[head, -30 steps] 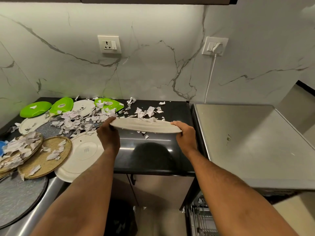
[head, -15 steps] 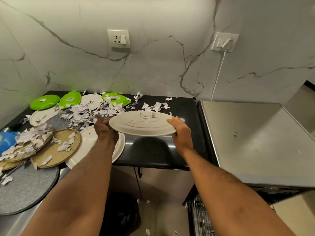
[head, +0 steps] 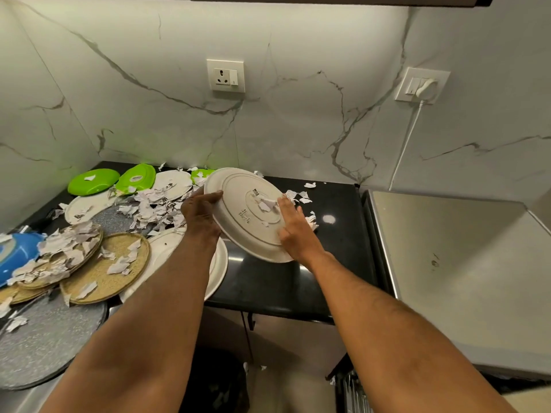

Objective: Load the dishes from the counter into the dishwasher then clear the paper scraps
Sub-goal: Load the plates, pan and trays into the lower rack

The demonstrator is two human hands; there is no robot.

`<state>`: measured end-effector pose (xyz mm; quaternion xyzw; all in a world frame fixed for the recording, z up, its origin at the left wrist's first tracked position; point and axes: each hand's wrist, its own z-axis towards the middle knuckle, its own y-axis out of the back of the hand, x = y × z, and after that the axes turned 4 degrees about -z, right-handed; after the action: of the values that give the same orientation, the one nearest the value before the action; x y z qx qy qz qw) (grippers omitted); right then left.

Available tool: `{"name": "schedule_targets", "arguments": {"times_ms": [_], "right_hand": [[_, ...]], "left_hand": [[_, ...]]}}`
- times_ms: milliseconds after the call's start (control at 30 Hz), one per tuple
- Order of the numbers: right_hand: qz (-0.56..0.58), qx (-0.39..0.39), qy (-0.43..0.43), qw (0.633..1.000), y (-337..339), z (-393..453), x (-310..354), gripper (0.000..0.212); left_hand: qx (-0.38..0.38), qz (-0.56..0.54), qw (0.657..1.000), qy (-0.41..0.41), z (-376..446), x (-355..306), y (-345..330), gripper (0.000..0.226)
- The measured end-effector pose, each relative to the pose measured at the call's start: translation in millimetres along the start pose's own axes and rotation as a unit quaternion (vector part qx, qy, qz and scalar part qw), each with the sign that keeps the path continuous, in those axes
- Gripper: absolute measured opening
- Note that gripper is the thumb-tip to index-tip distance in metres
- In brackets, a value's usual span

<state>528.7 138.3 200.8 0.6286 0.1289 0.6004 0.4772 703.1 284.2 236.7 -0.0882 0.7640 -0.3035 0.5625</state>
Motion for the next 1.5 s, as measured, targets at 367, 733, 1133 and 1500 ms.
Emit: {"name": "schedule_targets", "arguments": {"times_ms": [367,733,1133,1500], "right_hand": [[0.000,0.074,0.010,0.997,-53.8,72.4,44.0,0.068],[-0.056,0.025,-0.190,0.980,-47.4,74.7,3.3,0.069],[0.023,-0.172,-0.093,0.980,-34.8,54.7,-6.4,0.029],[-0.258,0.124,-0.063,0.956,-61.8,3.9,-25.6,0.069]], "left_hand": [[0.036,0.046,0.998,-0.029,9.4,-1.4,-17.0,0.048],[-0.016,0.046,0.994,-0.099,25.6,-22.7,-11.8,0.034],[-0.032,0.053,0.996,-0.064,30.8,-18.4,11.1,0.037],[-0.043,0.021,0.996,-0.077,22.6,-38.9,12.7,0.057]]}}
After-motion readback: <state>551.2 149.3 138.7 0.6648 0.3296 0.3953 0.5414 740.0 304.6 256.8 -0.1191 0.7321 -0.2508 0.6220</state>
